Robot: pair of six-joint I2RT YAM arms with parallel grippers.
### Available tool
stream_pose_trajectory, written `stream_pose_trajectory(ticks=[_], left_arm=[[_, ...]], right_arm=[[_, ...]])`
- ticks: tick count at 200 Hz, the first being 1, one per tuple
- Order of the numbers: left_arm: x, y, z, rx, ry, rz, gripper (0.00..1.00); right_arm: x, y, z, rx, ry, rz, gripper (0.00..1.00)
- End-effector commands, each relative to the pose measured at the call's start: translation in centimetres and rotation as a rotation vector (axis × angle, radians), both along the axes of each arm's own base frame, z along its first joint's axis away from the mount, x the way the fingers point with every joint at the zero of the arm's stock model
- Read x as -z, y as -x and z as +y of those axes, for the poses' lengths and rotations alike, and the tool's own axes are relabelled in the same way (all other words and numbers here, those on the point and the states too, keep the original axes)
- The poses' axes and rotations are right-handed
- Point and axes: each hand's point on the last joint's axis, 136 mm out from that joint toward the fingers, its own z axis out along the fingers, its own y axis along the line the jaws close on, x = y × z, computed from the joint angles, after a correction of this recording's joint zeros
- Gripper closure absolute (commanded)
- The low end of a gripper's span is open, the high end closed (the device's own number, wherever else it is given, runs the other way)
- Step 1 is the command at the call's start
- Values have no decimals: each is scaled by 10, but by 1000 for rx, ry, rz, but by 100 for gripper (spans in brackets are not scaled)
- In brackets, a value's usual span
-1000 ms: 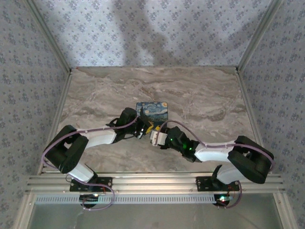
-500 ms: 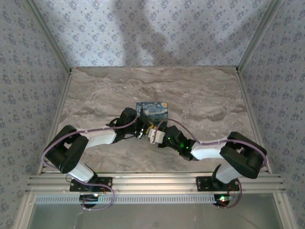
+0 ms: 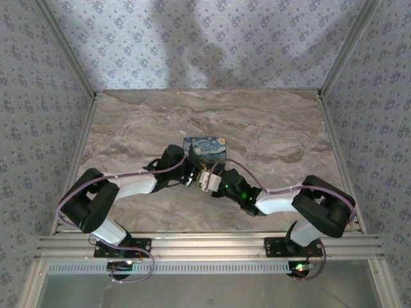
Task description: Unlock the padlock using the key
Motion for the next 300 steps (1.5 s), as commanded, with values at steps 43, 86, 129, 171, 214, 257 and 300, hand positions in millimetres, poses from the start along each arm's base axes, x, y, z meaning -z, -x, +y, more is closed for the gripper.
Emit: stream_pose_trajectory(ticks=[43, 86, 129, 171, 214, 257, 300], left_arm=[[-17, -2, -10, 8, 46, -18, 100], [-16, -1, -12, 11, 48, -15, 100], [-15, -1, -14, 13, 48, -14, 100], [-12, 0, -13, 8, 41, -8, 100], [-9, -2, -11, 28, 6, -40, 100], [-7, -6, 1, 34, -75, -90, 75], [-16, -10, 19, 27, -104, -154, 49]], right_arm=[[-13, -22, -5, 147, -84, 5, 98], [-17, -27, -6, 231, -194, 86, 100], [-11, -25, -7, 319, -335, 233, 100], [-4, -22, -7, 388, -452, 370, 100], [4, -15, -12, 455, -566, 504, 100], [15, -5, -15, 512, -638, 663, 100], [26, 2, -21, 553, -699, 780, 100]])
